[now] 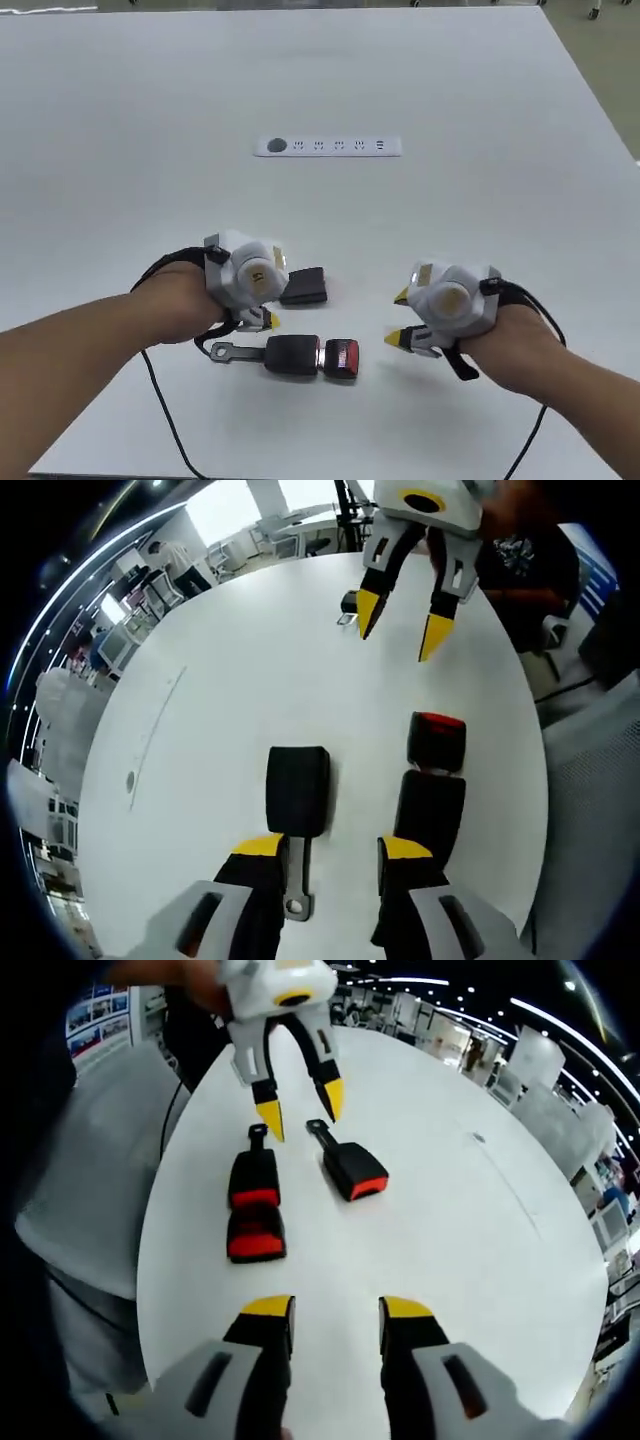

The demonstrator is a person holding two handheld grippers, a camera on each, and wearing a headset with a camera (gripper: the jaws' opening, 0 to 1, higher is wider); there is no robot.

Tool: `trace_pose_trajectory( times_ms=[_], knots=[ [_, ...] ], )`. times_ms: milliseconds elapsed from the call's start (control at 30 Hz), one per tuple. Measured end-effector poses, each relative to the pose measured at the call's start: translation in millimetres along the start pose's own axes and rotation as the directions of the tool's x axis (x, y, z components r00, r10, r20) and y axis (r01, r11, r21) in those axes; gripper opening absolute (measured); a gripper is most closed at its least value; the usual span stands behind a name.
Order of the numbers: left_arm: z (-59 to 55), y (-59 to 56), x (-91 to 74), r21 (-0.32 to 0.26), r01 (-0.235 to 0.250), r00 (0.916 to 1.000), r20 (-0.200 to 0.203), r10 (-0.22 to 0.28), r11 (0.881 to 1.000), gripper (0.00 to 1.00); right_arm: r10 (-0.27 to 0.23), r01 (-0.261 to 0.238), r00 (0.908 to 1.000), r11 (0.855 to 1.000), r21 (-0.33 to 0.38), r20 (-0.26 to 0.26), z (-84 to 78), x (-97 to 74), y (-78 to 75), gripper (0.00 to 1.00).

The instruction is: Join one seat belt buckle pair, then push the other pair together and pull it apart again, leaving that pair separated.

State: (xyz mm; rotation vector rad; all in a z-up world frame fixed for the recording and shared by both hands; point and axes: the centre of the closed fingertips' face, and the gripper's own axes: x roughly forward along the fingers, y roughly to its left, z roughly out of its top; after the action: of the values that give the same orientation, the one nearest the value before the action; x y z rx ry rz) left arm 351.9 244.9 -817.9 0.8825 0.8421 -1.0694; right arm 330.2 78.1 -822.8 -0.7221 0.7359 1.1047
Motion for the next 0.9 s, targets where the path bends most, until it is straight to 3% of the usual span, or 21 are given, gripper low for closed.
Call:
trace_pose_trajectory(
  times_ms=[133,267,533,733,900],
  knots=[
    [5.3,8.3,10.5,0.0,0.015,0.9999,-0.004,-0.015,1.0,0.37,-0.035,0.036,0.9985,0.999,0.017,-0.041,-29.0,-11.2,-27.9,0.35],
    [9.5,17.8,19.5,0.023,0.019,0.9998,-0.009,-0.019,1.0,0.37,-0.048,0.051,0.9966,0.998,0.032,-0.067,-51.0,-19.9,-46.1,0.35],
    [6.0,22.4,37.3,0.056,0.066,0.9971,-0.043,-0.063,0.996,0.37,-0.008,0.013,0.992,0.999,0.037,-0.126,-91.3,-25.9,-61.0,0.39],
    [-0.8,19.3,49.8,0.075,0.097,0.993,-0.075,-0.091,0.992,0.37,-0.005,0.013,0.9906,0.998,0.055,-0.136,-98.4,-25.8,-69.0,0.39],
    [0.8,23.0,51.5,0.077,0.106,0.9928,-0.063,-0.101,0.991,0.33,0.018,-0.009,0.9877,0.998,0.057,-0.155,-101.0,-28.2,-66.4,0.34]
  ],
)
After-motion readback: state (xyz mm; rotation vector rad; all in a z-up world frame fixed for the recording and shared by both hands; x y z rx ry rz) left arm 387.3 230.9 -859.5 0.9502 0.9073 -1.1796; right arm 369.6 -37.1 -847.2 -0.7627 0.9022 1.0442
